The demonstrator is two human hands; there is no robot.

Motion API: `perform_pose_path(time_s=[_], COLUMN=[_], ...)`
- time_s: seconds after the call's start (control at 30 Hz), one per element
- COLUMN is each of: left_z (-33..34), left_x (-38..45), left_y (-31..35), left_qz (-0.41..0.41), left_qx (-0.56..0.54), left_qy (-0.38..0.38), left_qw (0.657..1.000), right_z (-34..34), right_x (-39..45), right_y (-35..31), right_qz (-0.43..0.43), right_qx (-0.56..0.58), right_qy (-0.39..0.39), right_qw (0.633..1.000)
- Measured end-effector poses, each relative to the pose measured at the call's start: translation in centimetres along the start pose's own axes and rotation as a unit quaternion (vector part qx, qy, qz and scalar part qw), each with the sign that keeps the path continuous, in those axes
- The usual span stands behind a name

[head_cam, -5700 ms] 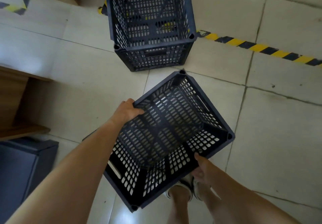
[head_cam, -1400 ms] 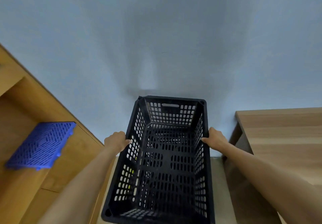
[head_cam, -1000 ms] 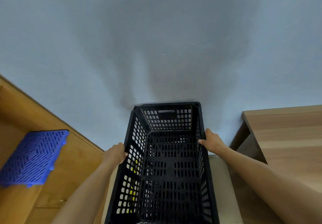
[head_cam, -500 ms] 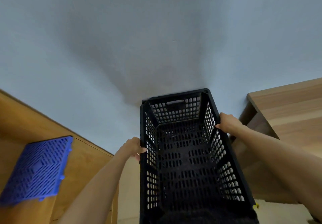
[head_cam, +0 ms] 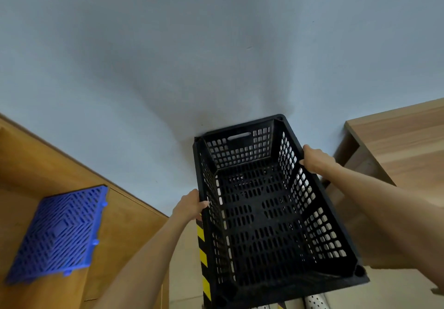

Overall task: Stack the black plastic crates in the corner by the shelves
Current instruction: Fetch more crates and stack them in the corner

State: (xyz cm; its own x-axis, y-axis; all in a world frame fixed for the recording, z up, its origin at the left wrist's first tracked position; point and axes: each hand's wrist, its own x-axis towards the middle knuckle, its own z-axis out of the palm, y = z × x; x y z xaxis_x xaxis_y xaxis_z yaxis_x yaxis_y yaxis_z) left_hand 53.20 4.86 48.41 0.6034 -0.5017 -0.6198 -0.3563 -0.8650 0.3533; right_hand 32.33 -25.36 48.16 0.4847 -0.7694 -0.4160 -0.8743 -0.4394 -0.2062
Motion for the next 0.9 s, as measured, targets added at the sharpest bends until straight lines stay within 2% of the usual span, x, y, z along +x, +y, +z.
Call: perform_pose_path(time_s=[0.17,0.37,0.57,0.73,0.9], left_z=[0.3,-0.4,-0.4,0.1,0.4], left_x=[0.4,1.1,1.0,1.5,1.4], left_y=[0.9,1.5,1.1,1.6,1.4], left_qz=[0.023,0.036,0.021,0.046,0.035], left_qx=[0.047,0.064,0.102,0.097,0.082], left_qy=[0.017,-0.006,0.016,0.005,0.01], left_qw=[0.998,0.997,0.994,0.994,0.996], right_z=[-0.4,-0.5,-1.2,-0.9,-0.6], right_x=[-0.5,-0.3,-0.9,-1.3,-0.3], right_y=[1.6,2.0,1.4,2.5,2.2], right_qz=[0.004,0.0,-0.004,0.011,0.002], right_qx=[-0.019,-0.043,-0.044,-0.041,-0.015], right_qy=[0.007,0.025,0.004,0.01,0.027], right_qw=[1.0,0.999,0.999,0.999,1.0])
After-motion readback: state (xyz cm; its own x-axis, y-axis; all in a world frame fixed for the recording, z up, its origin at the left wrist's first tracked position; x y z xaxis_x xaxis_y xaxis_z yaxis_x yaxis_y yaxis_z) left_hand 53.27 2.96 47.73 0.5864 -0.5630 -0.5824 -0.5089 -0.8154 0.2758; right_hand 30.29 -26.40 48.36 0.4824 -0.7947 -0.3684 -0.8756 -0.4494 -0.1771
